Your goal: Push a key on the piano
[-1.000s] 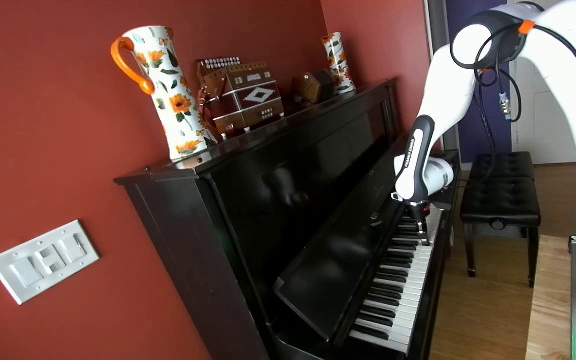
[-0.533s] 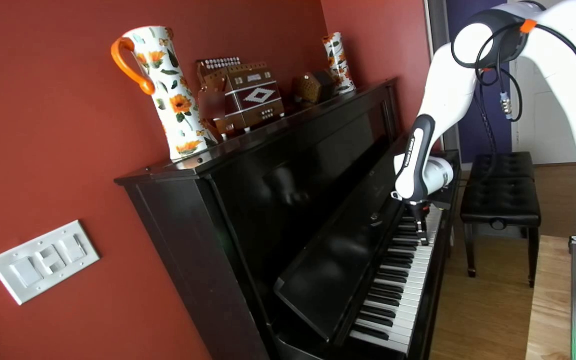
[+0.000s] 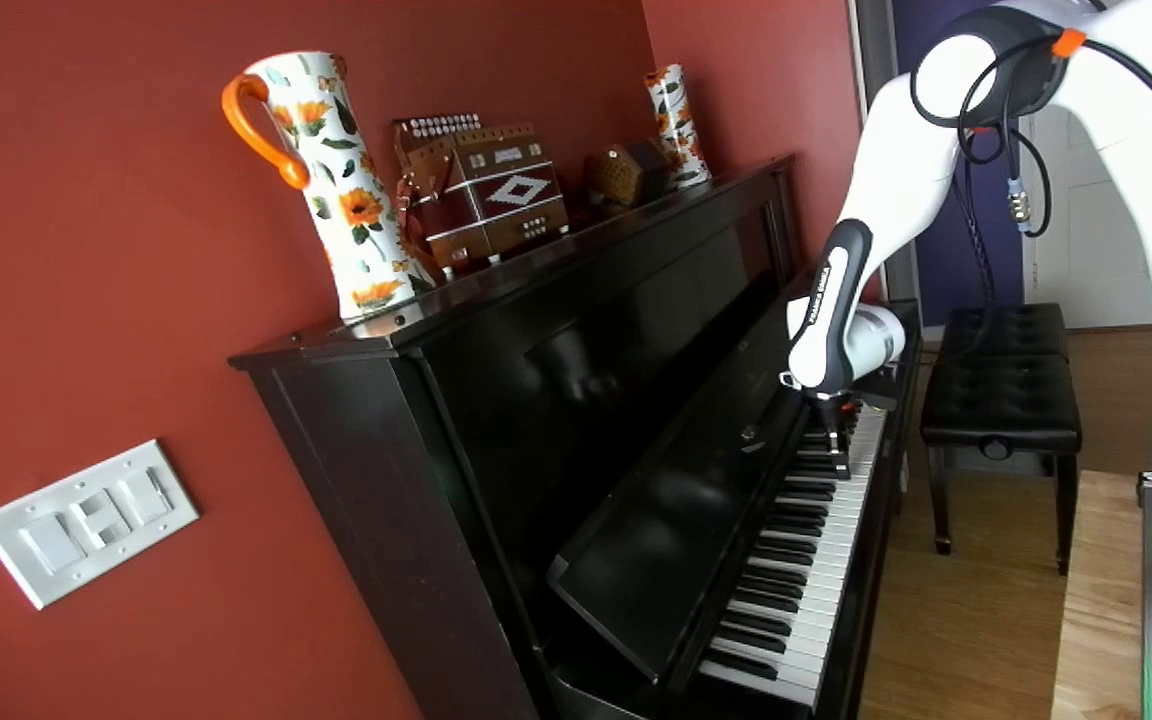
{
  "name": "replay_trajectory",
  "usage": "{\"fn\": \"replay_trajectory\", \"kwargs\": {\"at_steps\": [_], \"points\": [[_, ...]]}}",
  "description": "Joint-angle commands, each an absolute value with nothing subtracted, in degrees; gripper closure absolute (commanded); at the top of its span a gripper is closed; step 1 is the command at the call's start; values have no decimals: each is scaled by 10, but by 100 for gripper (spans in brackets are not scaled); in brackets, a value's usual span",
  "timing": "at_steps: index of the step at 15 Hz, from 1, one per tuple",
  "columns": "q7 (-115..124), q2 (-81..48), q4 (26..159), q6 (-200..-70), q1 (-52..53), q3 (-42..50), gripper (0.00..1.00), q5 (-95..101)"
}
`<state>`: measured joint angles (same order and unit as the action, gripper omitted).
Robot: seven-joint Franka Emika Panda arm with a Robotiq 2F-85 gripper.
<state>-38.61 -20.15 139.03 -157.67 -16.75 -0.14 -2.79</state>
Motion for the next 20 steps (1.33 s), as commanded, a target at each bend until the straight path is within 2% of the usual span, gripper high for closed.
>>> {"fn": "replay_trajectory", "kwargs": {"at_steps": [1, 4, 5, 16, 20], "points": [[-372, -180, 1402, -1578, -169, 4, 100, -23], [-372, -171, 1404, -1577, -168, 5, 99, -25], [-370, -169, 1404, -1577, -167, 7, 79, -23], [-362, -118, 1424, -1574, -165, 19, 1, -22], [-350, -73, 1447, -1573, -154, 37, 0, -2]]}}
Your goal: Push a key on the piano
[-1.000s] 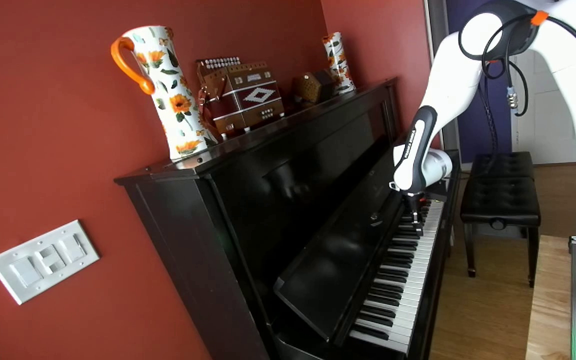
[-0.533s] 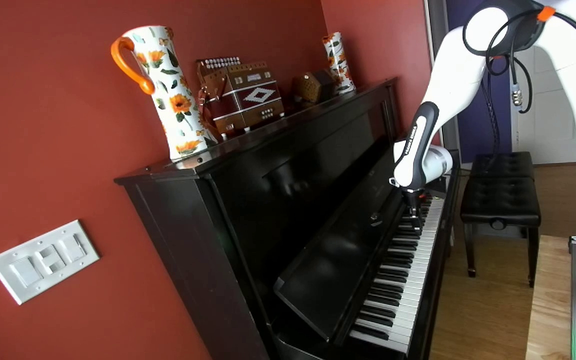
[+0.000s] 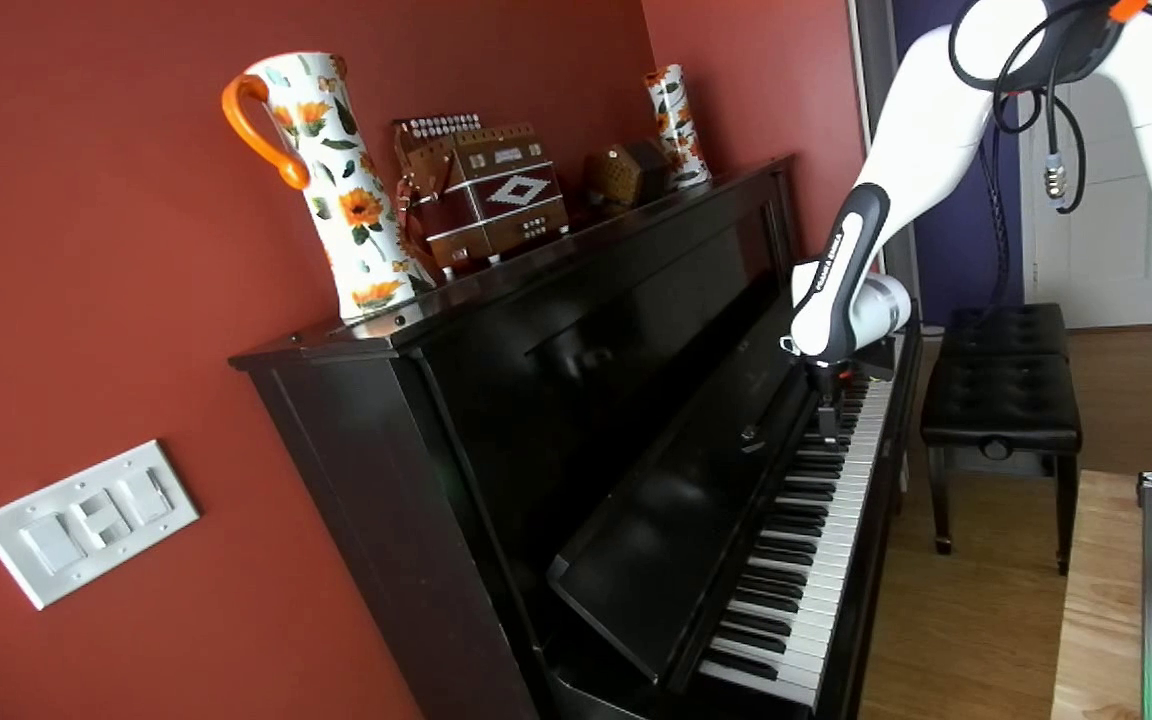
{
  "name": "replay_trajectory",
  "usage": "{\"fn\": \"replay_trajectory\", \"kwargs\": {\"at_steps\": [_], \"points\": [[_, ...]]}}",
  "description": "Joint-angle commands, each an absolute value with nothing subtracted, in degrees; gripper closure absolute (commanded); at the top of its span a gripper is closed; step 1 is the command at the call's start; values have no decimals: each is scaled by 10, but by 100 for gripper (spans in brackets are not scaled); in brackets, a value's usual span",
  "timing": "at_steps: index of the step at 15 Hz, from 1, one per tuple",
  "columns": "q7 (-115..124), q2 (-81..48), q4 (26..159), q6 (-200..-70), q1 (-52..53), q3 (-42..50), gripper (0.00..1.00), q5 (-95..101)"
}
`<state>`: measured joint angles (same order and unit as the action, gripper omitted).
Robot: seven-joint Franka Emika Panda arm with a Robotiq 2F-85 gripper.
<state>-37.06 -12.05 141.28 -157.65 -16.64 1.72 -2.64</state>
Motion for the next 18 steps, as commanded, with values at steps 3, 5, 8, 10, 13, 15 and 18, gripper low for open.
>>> {"fn": "replay_trajectory", "kwargs": {"at_steps": [3, 5, 8, 10, 13, 15, 18], "points": [[-339, -33, 1462, -1555, -149, 49, 0, -1], [-331, -8, 1473, -1553, -145, 56, 0, -2], [-314, 28, 1491, -1552, -138, 69, 0, 9], [-292, 52, 1503, -1553, -135, 77, 0, 29], [-262, 84, 1517, -1553, -130, 84, 0, 57], [-243, 102, 1524, -1552, -130, 86, 0, 75], [-246, 87, 1510, -1565, -122, 93, 0, 75]]}}
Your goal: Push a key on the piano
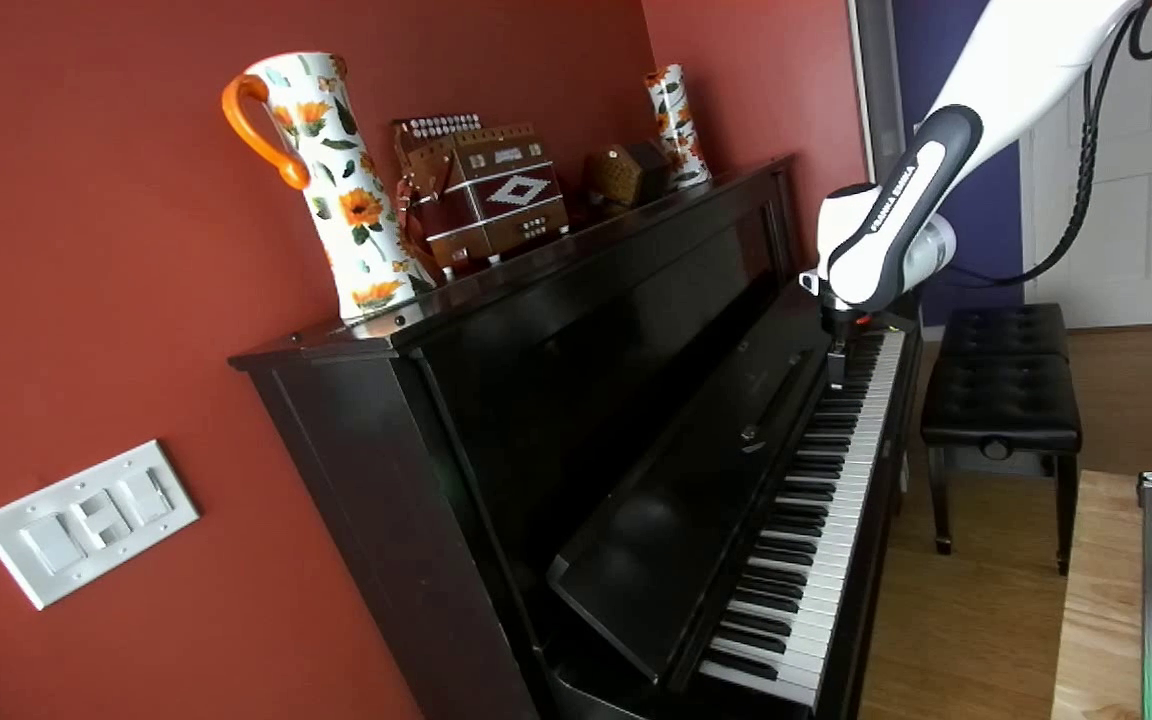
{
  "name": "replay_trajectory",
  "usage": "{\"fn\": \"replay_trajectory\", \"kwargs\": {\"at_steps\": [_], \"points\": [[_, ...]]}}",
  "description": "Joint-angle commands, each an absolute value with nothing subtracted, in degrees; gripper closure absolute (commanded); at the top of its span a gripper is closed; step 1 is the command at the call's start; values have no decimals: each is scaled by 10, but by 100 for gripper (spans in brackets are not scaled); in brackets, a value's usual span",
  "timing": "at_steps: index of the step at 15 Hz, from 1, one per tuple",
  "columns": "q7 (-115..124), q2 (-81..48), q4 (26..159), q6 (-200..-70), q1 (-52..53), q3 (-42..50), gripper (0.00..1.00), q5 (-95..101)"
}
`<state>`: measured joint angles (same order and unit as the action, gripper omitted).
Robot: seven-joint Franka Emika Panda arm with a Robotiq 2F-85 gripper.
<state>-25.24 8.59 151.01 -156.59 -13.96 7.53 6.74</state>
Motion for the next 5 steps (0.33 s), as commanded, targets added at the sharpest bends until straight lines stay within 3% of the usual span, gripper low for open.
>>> {"fn": "replay_trajectory", "kwargs": {"at_steps": [1, 5], "points": [[-244, 91, 1511, -1565, -121, 94, 0, 77], [-245, 90, 1510, -1565, -116, 97, 0, 76]]}}
